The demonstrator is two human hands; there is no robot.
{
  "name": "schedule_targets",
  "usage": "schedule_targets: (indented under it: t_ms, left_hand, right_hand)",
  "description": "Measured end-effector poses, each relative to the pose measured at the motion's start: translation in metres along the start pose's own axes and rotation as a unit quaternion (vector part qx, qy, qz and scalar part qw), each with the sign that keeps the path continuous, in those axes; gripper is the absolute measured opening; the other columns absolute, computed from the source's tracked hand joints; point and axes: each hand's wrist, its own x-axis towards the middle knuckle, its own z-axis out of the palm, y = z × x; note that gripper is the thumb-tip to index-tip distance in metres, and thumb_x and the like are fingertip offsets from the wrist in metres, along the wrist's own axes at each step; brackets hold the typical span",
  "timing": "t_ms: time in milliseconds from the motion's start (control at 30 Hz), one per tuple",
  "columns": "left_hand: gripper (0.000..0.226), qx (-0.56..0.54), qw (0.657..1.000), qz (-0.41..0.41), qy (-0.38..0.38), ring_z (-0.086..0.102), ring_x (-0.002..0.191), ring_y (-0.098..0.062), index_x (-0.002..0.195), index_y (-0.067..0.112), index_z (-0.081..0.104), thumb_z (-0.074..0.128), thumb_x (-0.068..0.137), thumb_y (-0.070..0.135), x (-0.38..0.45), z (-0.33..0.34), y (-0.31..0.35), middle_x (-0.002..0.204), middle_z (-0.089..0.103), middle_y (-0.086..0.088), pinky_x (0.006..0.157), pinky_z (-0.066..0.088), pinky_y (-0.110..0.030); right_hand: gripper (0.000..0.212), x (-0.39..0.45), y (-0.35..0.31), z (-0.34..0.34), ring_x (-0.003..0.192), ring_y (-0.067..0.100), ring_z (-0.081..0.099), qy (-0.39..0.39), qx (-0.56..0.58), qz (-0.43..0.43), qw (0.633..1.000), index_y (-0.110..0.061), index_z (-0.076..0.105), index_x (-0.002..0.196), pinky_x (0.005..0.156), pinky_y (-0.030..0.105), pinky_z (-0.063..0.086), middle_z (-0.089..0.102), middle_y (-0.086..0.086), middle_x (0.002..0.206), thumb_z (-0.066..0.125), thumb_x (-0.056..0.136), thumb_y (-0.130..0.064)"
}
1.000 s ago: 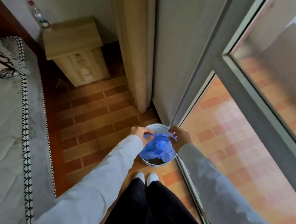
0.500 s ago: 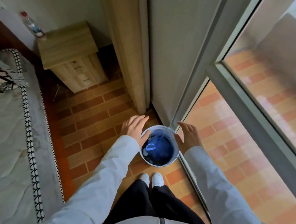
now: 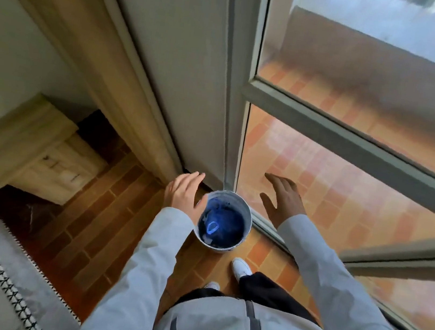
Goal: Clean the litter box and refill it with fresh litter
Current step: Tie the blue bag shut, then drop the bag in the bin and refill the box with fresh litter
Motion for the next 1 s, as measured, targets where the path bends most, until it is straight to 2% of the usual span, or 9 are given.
schedule_targets:
  t_ms: [267, 367, 433, 533, 633, 733, 900, 1000]
  left_hand:
    - [0.039, -0.036, 0.982, 0.183, -0.004, 0.061, 0.107, -0.027, 0.112, 0.013, 0.066, 0.063, 0.076, 0.028, -0.005, -0.011, 0.019, 0.112, 0.068, -0.007, 0.091, 0.046, -0.043]
    - [0.039, -0.055, 0.965, 0.255, -0.028, 0.061, 0.107, -0.027, 0.114, 0.013, 0.065, 0.066, 0.078, 0.026, -0.014, -0.008, 0.04, 0.113, 0.067, -0.007, 0.092, 0.047, -0.044]
    - [0.041, -0.068, 0.949, 0.305, -0.046, 0.061, 0.107, -0.027, 0.116, 0.013, 0.064, 0.057, 0.081, 0.034, -0.022, -0.004, 0.061, 0.114, 0.067, -0.006, 0.092, 0.048, -0.046]
    - [0.049, -0.08, 0.92, 0.373, -0.086, 0.059, 0.108, -0.028, 0.118, 0.014, 0.063, 0.044, 0.083, 0.042, -0.041, 0.006, 0.101, 0.116, 0.066, -0.007, 0.093, 0.046, -0.044]
    - [0.048, -0.093, 0.886, 0.439, -0.117, 0.06, 0.107, -0.03, 0.117, 0.013, 0.063, 0.045, 0.082, 0.04, -0.069, 0.023, 0.143, 0.114, 0.066, -0.008, 0.091, 0.046, -0.044]
    - [0.045, -0.118, 0.848, 0.496, -0.146, 0.062, 0.105, -0.03, 0.116, 0.011, 0.064, 0.048, 0.083, 0.038, -0.106, 0.041, 0.188, 0.112, 0.067, -0.008, 0.09, 0.047, -0.043]
    - [0.046, -0.137, 0.793, 0.56, -0.196, 0.062, 0.105, -0.033, 0.116, 0.01, 0.063, 0.048, 0.083, 0.038, -0.179, 0.067, 0.264, 0.112, 0.067, -0.011, 0.087, 0.049, -0.048]
    - [0.047, -0.151, 0.768, 0.584, -0.214, 0.062, 0.104, -0.033, 0.117, 0.01, 0.063, 0.048, 0.083, 0.039, -0.229, 0.079, 0.311, 0.112, 0.067, -0.011, 0.087, 0.05, -0.049]
  right_hand:
    - [0.044, -0.105, -0.008, -0.009, 0.12, 0.038, 0.049, 0.165, 0.018, 0.106, 0.98, -0.004, 0.053, 0.13, 0.1, 0.045, 0.04, 0.06, 0.017, 0.125, 0.063, 0.089, -0.011]
    - [0.042, -0.154, -0.005, -0.014, 0.115, 0.039, 0.053, 0.22, 0.016, 0.152, 0.963, -0.002, 0.055, 0.128, 0.098, 0.045, 0.042, 0.062, 0.018, 0.12, 0.061, 0.087, -0.014]
    - [0.044, -0.189, -0.001, -0.018, 0.112, 0.037, 0.055, 0.251, 0.02, 0.192, 0.948, -0.002, 0.057, 0.126, 0.097, 0.041, 0.042, 0.064, 0.017, 0.117, 0.058, 0.085, -0.019]
    - [0.046, -0.246, 0.008, -0.026, 0.107, 0.037, 0.056, 0.297, 0.022, 0.255, 0.92, -0.002, 0.058, 0.124, 0.096, 0.033, 0.037, 0.065, 0.018, 0.113, 0.055, 0.085, -0.025]
    - [0.046, -0.309, 0.014, -0.03, 0.113, 0.036, 0.054, 0.353, 0.024, 0.316, 0.88, -0.003, 0.058, 0.125, 0.1, 0.037, 0.038, 0.064, 0.017, 0.117, 0.053, 0.086, -0.026]
    - [0.045, -0.372, 0.019, -0.032, 0.117, 0.034, 0.051, 0.399, 0.014, 0.382, 0.834, -0.004, 0.057, 0.127, 0.101, 0.035, 0.036, 0.062, 0.017, 0.12, 0.055, 0.087, -0.022]
    - [0.044, -0.477, 0.034, -0.033, 0.118, 0.035, 0.049, 0.418, 0.023, 0.472, 0.776, -0.007, 0.056, 0.129, 0.099, 0.04, 0.039, 0.061, 0.015, 0.123, 0.054, 0.088, -0.023]
    - [0.053, -0.537, 0.041, -0.038, 0.12, 0.033, 0.048, 0.425, 0.022, 0.51, 0.748, -0.007, 0.056, 0.128, 0.1, 0.038, 0.038, 0.06, 0.014, 0.125, 0.044, 0.087, -0.038]
